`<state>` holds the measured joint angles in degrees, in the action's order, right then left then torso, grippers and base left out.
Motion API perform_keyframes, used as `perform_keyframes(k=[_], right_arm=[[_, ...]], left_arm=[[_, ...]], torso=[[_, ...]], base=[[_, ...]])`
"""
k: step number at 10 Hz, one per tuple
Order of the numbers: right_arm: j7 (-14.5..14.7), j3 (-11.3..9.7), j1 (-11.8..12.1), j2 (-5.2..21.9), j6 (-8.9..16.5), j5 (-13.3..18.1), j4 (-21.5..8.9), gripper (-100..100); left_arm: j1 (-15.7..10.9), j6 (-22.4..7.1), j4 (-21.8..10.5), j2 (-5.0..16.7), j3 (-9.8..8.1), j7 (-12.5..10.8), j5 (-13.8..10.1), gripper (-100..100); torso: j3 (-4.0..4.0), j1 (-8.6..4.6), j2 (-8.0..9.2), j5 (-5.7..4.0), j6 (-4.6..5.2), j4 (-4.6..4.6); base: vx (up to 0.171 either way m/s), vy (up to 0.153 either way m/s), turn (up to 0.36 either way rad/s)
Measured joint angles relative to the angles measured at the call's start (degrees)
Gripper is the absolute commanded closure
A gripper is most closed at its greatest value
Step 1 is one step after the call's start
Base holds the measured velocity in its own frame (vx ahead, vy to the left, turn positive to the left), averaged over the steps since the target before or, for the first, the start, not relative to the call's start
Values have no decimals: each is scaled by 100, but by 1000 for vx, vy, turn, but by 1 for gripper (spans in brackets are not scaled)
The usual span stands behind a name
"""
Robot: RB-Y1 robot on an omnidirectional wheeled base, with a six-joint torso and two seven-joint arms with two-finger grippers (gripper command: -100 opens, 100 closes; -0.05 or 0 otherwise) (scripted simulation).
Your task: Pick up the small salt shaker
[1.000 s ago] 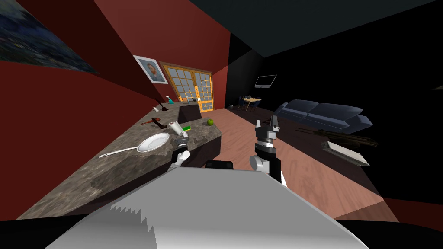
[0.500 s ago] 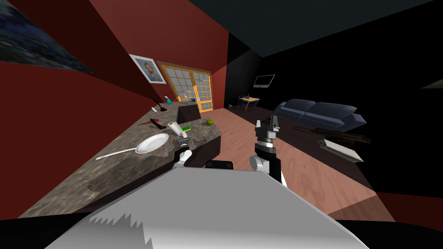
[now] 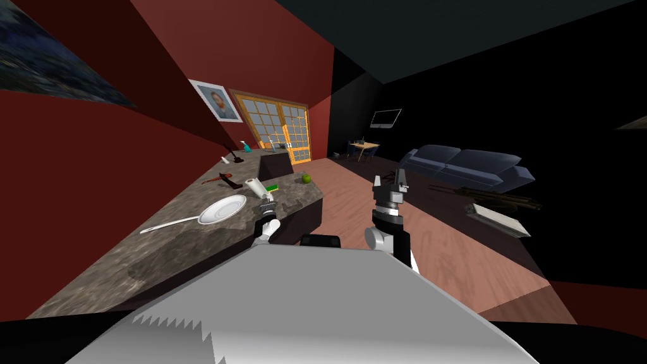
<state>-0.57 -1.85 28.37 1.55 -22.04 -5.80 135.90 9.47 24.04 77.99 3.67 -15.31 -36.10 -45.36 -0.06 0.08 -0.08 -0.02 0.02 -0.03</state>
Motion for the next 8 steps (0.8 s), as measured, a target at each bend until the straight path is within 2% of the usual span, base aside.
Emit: perform_keyframes(k=[2,6,8], right_arm=[[0,0,0,0,0,0,0,0],[0,-1,-1,-1,0,0,0,0],[0,0,0,0,0,0,0,0]], left_arm=[[0,0,0,0,0,0,0,-100],[-22,-195,-80,398,261,84,32,-100],[-50,-366,-70,426,246,147,13,-100]], torso=[[0,0,0,0,0,0],[21,-31,37,-7,-1,8],[9,-16,14,-4,1,4]], base=[[-13,-18,20],[-84,-78,81],[-2,-24,20]])
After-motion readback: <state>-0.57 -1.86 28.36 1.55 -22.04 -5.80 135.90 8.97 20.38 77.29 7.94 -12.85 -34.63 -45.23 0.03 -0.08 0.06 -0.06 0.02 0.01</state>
